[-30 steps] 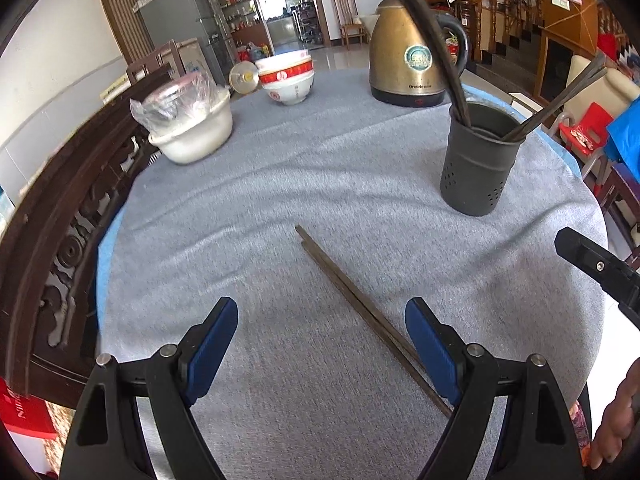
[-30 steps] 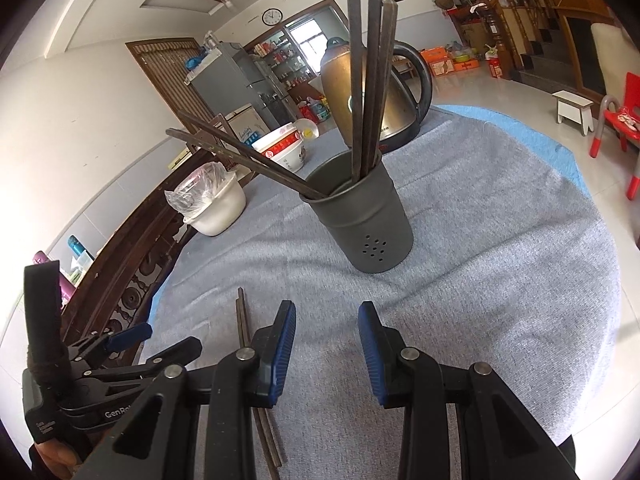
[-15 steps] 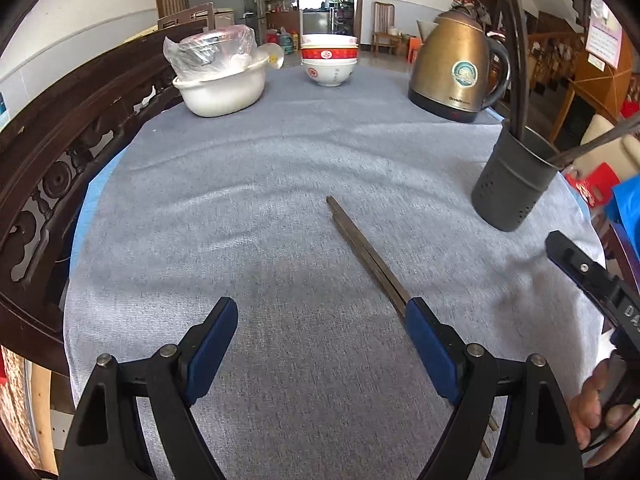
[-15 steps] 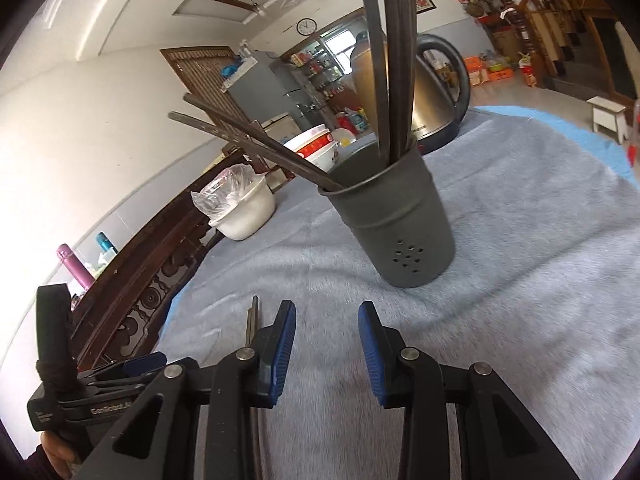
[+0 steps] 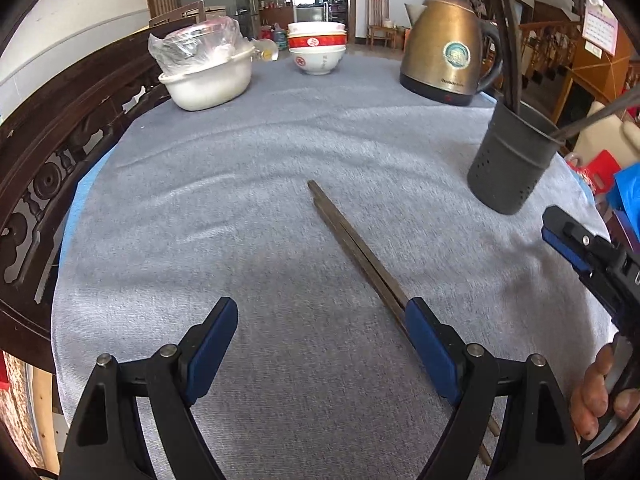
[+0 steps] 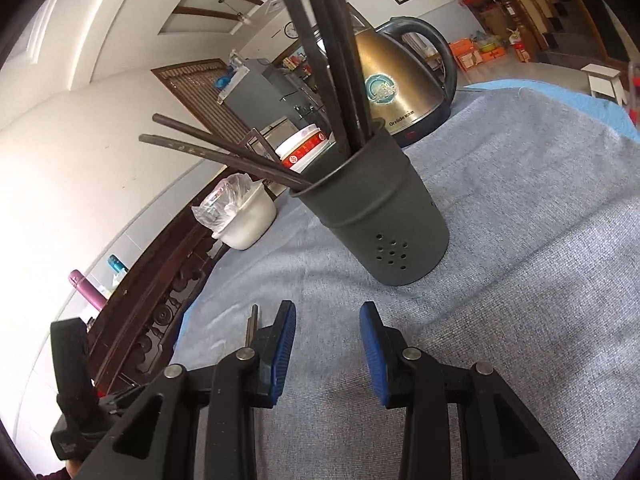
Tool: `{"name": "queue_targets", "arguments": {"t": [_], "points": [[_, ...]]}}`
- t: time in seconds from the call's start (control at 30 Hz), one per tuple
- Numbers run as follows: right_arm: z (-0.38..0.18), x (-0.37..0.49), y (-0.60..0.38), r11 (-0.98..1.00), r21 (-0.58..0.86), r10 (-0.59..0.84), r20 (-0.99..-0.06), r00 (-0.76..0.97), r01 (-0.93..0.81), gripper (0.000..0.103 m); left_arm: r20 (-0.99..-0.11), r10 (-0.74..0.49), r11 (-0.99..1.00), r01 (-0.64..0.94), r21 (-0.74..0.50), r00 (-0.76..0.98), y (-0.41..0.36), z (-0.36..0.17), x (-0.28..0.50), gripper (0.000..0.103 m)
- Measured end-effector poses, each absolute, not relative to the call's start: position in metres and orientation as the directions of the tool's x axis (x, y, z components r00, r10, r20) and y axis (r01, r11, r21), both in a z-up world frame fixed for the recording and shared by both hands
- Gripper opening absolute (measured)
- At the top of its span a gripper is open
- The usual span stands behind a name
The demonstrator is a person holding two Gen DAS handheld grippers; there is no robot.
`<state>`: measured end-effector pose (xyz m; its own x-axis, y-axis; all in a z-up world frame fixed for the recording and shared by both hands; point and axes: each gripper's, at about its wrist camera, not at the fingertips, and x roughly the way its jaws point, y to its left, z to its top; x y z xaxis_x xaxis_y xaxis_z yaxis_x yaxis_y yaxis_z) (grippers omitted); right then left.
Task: Organize utensils
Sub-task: 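Lower both open tools over the last two brown chopsticks on the cloth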
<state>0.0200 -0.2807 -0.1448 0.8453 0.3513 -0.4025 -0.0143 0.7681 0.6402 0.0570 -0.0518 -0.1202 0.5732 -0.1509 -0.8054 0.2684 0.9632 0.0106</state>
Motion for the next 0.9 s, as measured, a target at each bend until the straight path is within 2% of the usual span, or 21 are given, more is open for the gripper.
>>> {"name": "queue_targets", "arguments": {"t": [0.47, 0.9], "points": [[-0.148, 0.023, -0.281, 0.762, 0.647, 0.374, -0.417, 0.828, -0.018, 0.037, -0.843, -0.141, 0.957, 0.289, 0.018, 0.519, -0.067, -0.138, 0.052, 0.086], [-0.150, 0.026, -0.281, 0.763, 0.647, 0.370, -0.433, 0.822, -0.003, 0.037, -0.879, -0.171, 0.956, 0.290, -0.040, 0.444, -0.052, -0.150, 0.060, 0.087]]}}
